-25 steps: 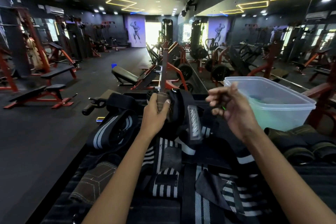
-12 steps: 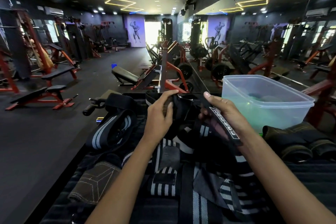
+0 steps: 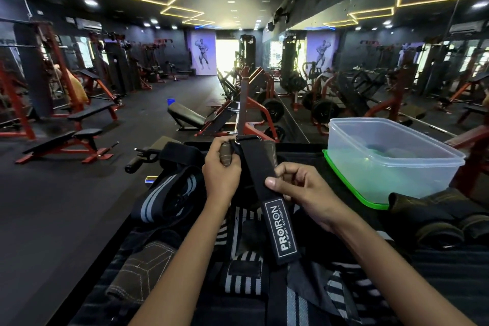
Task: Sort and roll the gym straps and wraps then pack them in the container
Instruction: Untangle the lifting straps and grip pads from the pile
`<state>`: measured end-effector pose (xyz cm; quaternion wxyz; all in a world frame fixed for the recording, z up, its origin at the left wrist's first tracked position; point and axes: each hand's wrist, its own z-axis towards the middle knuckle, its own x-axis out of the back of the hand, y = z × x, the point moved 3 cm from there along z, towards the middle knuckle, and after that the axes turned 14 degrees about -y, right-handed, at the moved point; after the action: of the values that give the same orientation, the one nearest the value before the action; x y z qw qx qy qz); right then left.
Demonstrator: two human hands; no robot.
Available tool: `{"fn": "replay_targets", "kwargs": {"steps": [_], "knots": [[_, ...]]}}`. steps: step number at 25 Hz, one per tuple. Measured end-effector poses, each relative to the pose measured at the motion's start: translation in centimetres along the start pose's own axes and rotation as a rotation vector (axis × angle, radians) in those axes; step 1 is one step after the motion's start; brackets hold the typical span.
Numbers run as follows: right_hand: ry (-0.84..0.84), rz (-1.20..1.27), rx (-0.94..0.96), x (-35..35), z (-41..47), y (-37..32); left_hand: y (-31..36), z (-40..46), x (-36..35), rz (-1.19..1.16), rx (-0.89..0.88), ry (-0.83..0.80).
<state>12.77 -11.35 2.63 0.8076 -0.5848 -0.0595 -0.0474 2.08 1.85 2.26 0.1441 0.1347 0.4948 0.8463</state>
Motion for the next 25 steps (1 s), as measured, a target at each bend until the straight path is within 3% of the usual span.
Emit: {"fn": "replay_targets", "kwargs": {"steps": [3, 8, 12, 15, 18, 21, 23, 25], "knots": [[0.043, -0.088, -0.013, 0.0, 0.1, 0.7, -0.3, 0.1, -0.7, -0.231, 0.101, -0.028], [0.126, -0.184, -0.015, 0.0, 0.2, 1.5, 0.0, -0.4, -1.5, -0.387, 0.222, -0.026], [0.224, -0.52, 0.089, 0.1, 0.1, 1.4, 0.6, -1.0, -1.4, -0.403, 0.32, -0.059], [0.265, -0.551, 0.176, 0.2, 0.1, 0.8, 1.4, -1.0, -1.6, -0.397, 0.256, -0.192], [0.323, -0.362, 0.222, 1.3, 0.1, 0.7, 1.9, -1.1, -2.1, -0.432, 0.241, -0.49], [0.336, -0.23, 0.21, 2.0, 0.1, 1.0, 0.8, -0.9, -2.2, -0.203, 0.154, -0.736], [0.353, -0.239, 0.209, 2.2, 0.1, 0.8, 0.7, -1.0, -2.2, 0.001, 0.006, -0.784], [0.376, -0.209, 0.195, 2.7, 0.0, 0.5, 0.7, -1.0, -1.9, 0.064, -0.078, -0.753]]}}
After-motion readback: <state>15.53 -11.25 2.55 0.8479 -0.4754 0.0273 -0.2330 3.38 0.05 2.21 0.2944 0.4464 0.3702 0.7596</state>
